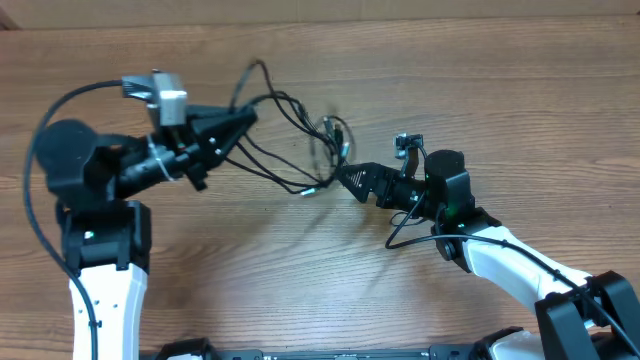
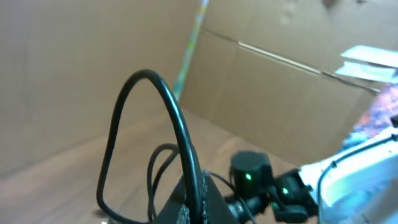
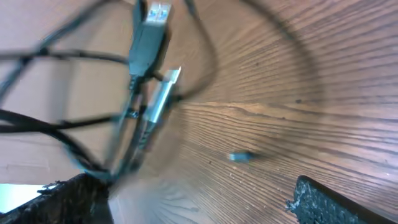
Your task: Untangle cables
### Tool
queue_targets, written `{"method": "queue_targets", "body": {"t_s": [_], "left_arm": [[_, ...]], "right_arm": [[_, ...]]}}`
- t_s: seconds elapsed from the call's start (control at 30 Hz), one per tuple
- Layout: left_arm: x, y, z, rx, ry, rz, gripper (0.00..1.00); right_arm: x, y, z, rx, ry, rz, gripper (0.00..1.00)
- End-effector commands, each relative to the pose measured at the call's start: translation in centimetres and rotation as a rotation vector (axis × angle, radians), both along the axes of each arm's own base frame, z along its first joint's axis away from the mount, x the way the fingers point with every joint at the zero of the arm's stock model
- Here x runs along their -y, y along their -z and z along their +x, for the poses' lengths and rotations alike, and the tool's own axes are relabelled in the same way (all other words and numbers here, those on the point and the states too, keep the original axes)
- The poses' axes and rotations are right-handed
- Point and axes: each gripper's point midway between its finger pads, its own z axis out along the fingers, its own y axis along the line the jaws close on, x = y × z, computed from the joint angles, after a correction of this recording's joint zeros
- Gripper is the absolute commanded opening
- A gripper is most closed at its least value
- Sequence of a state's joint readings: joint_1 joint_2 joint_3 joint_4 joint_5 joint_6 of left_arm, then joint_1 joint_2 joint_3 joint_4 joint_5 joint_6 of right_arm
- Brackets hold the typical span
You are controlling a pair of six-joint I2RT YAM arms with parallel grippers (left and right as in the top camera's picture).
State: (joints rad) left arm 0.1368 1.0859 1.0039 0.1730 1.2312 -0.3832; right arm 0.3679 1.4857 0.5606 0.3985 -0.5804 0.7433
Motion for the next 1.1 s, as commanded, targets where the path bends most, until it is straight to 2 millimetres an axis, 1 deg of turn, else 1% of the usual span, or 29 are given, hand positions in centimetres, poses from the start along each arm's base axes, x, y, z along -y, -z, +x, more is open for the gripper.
{"method": "queue_targets", "body": {"t_s": [0.0, 0.17, 0.23, 0.33, 0.47, 0.57, 0.67, 0.8, 0.97, 1.07], "left_arm": [[-2.0, -2.8, -0.7, 0.013, -0.064, -0.039, 0.04], [-4.0, -2.9, -0.1, -0.034, -0.129, -0.07, 0.04], [-4.2, -2.9, -0.1, -0.049, -0.132, -0.078, 0.04], [-4.0, -2.8, -0.5, -0.055, -0.108, -0.074, 0.04], [-3.4, -2.5, -1.4, -0.065, -0.043, -0.059, 0.04], [-3.0, -2.0, -1.9, -0.082, 0.005, -0.051, 0.04], [-2.9, -1.3, -1.8, -0.127, 0.033, -0.056, 0.04], [-2.8, 0.6, -1.3, -0.196, 0.043, -0.062, 0.04], [-1.8, 3.0, -0.7, -0.252, 0.078, -0.051, 0.04], [-0.9, 3.9, -0.2, -0.272, 0.093, -0.044, 0.04]], "right_arm": [[0.7, 0.7, 0.7, -0.003, 0.048, -0.034, 1.0], [0.7, 0.7, 0.7, -0.004, 0.051, -0.036, 1.0], [0.7, 0.7, 0.7, -0.004, 0.051, -0.036, 1.0], [0.7, 0.7, 0.7, -0.001, 0.051, -0.034, 1.0], [0.7, 0.6, 0.8, -0.018, 0.061, -0.019, 1.0], [0.3, 0.0, 0.6, 0.0, 0.035, 0.002, 1.0], [-0.4, -1.2, 0.3, 0.038, -0.017, 0.043, 1.0], [-1.5, -3.2, -0.4, 0.104, -0.105, 0.106, 1.0], [-2.6, -6.0, -1.6, 0.209, -0.221, 0.18, 1.0], [-2.9, -7.0, -2.3, 0.251, -0.275, 0.207, 1.0]]}}
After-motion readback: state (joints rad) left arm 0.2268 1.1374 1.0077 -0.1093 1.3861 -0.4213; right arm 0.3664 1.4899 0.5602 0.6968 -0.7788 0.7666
